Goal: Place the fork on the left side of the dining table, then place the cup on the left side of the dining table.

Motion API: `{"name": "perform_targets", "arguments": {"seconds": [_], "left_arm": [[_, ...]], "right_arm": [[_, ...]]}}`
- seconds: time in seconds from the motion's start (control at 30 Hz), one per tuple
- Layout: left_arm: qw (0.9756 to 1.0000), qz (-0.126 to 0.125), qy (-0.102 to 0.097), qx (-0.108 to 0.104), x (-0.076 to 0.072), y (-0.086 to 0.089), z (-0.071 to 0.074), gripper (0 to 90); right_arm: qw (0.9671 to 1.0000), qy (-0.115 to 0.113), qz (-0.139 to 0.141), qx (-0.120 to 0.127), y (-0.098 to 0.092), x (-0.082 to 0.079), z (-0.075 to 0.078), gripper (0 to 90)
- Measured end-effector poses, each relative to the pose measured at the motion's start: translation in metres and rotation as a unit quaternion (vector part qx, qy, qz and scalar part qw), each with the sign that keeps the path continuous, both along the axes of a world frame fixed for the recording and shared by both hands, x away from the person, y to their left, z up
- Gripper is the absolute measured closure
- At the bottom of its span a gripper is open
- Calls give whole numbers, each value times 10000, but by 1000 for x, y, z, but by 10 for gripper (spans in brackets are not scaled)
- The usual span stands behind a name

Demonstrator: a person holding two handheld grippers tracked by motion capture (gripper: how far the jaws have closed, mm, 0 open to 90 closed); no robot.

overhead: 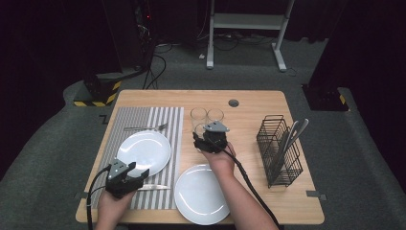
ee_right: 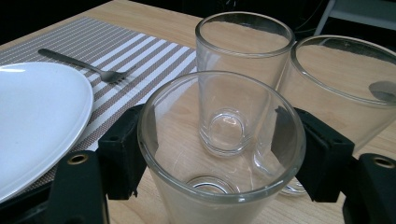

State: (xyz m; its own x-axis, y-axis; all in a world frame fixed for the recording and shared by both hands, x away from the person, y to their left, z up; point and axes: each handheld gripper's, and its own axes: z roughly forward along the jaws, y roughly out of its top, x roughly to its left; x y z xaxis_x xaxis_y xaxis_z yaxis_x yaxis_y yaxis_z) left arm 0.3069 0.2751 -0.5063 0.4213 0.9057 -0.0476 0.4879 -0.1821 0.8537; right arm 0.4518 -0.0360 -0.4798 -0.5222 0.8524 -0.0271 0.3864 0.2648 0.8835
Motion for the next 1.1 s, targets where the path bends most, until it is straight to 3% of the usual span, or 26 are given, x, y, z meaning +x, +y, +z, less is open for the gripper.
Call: {"name": "perform_targets", "arguments": {"seconds": [0.4, 0.53, 0.83, 1.1], "left_arm": [[10000, -5, 2, -9, 0, 0, 0, 355], [9998, -73, -19, -158, -2, 0, 2, 354], [10000, -31, -9, -51, -1, 1, 1, 354], [9999, -18, 24, -140, 0, 3, 1, 353]], "right_arm": [[9999, -71, 64, -63, -1, -4, 3, 285], [9999, -105, 71, -24, -3, -7, 8, 285], [9995, -263, 176, -35, -5, -17, 16, 285], [9990, -349, 292, 20, -5, -26, 24, 285]]}}
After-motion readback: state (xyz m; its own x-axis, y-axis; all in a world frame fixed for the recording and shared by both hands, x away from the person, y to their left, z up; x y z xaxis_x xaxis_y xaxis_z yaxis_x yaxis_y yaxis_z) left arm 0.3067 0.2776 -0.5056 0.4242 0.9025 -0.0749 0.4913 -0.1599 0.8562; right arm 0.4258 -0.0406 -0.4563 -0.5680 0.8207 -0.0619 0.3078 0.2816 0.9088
